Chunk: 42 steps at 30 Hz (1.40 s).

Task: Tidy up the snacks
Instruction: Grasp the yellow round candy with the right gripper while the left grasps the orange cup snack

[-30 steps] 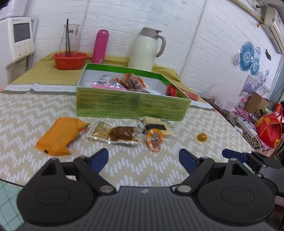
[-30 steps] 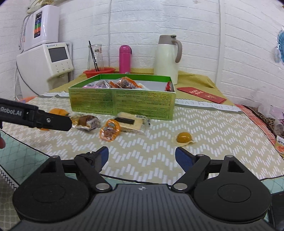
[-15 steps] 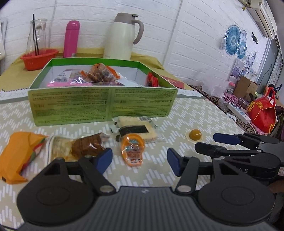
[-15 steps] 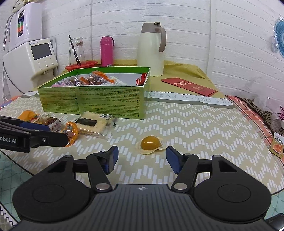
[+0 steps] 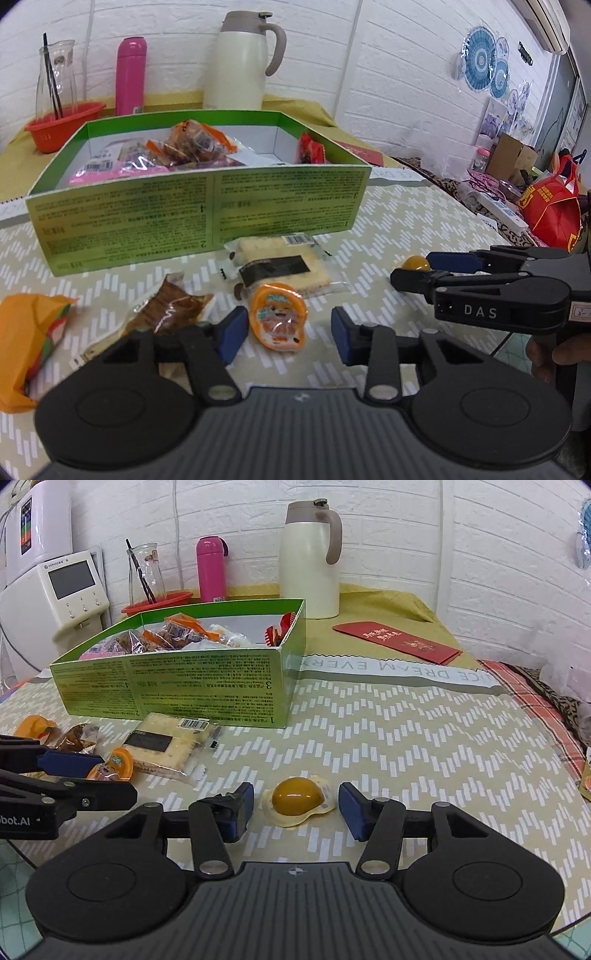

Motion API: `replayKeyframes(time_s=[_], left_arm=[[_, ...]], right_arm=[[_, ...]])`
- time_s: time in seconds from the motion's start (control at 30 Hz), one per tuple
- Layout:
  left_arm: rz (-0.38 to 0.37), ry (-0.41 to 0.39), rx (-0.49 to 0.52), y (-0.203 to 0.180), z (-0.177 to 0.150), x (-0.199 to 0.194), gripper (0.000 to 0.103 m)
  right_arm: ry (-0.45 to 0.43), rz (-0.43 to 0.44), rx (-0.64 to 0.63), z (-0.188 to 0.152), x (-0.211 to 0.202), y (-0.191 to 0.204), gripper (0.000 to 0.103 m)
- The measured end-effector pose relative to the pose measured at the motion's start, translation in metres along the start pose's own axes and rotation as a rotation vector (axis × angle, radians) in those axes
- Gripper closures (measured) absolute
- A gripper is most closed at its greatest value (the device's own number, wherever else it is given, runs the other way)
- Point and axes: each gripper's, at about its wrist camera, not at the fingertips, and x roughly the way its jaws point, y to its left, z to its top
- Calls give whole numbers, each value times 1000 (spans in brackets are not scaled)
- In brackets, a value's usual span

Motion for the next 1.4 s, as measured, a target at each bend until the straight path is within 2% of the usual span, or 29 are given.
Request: replayKeyframes(time_s=[0.1,0.17,0.53,0.67,0.8,0.93,1.07,1.2,1.27,1.4], left_arm=[[19,-6,8,1,0,0,85],[24,-7,10,1,0,1,85],[-18,-1,-45,0,-4,-8,87],[-24,-25,-71,0,-7,-22,88],[-49,-87,-114,1,-2,-51,88],[-43,-189,-125,1,20,-87,88],[-24,-256,-109,1,33,-109,88],[-22,-253,-123,5,32,-111,89],[-17,-246,-133,8,30,-109,95],[2,-241,-137,18,34,-106,96]], right_arm=[[-5,-4,1,0,-2,1,37],[-18,-18,4,0,-4,1,44],[-39,-19,39,-7,-19,4,46],[-71,-10,54,-11,-34,9,46],[-139,0,55,-7,-58,17,46],[-239,12,46,9,-84,25,46],[-310,12,30,23,-102,28,46],[-315,23,19,27,-102,30,46],[-300,44,23,26,-98,32,46],[-276,68,22,29,-85,36,46]])
